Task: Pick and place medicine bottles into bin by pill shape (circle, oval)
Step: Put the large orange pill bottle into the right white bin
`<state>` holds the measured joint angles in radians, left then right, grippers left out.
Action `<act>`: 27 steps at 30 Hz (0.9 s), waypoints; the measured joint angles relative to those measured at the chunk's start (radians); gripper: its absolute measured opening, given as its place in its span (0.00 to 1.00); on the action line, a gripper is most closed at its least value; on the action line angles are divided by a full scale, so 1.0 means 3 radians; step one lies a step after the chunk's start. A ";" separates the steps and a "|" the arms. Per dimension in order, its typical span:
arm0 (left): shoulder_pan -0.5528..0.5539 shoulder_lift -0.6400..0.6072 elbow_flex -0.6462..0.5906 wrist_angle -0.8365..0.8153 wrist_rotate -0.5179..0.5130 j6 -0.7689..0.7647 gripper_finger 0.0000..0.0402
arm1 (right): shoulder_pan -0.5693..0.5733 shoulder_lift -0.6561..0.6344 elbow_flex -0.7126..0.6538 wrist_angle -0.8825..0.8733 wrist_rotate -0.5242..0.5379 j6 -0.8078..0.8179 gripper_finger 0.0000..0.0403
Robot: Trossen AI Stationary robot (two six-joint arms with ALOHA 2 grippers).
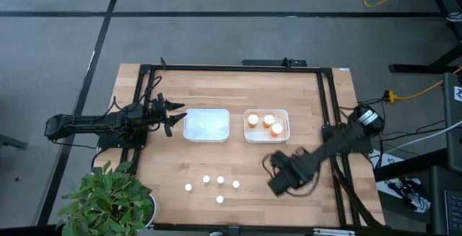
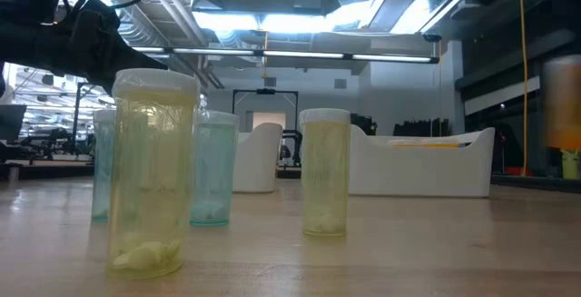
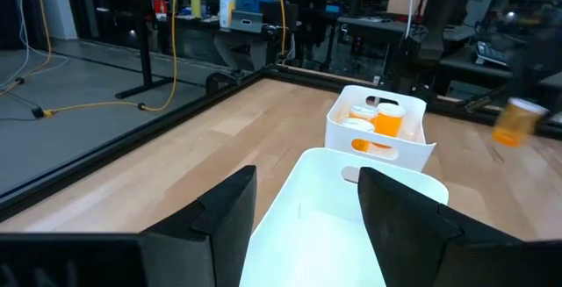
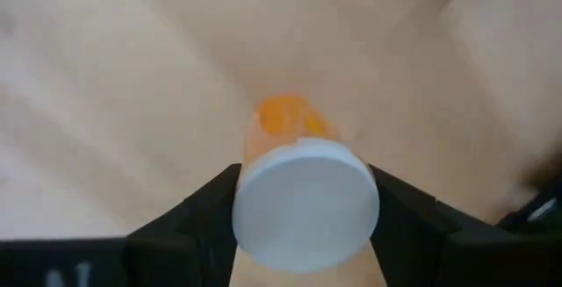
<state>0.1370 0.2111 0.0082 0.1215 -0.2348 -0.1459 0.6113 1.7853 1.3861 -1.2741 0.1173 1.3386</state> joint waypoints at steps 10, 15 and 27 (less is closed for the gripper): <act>0.0000 0.0000 0.0001 0.0000 0.0000 0.0000 0.48 | -0.1075 -0.0120 0.0039 0.0139 0.0591 -0.1482 0.52; 0.0001 -0.0001 0.0001 0.0000 0.0000 0.0000 0.48 | -0.1492 -0.0103 0.0042 0.0423 0.0556 -0.2010 0.52; 0.0000 0.0000 0.0000 0.0000 -0.0001 0.0000 0.48 | -0.1928 0.0192 0.0043 0.0591 0.0206 -0.2474 0.53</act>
<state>0.1371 0.2111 0.0082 0.1215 -0.2352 -0.1459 0.0330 1.8428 1.3991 -1.0967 0.1790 0.5965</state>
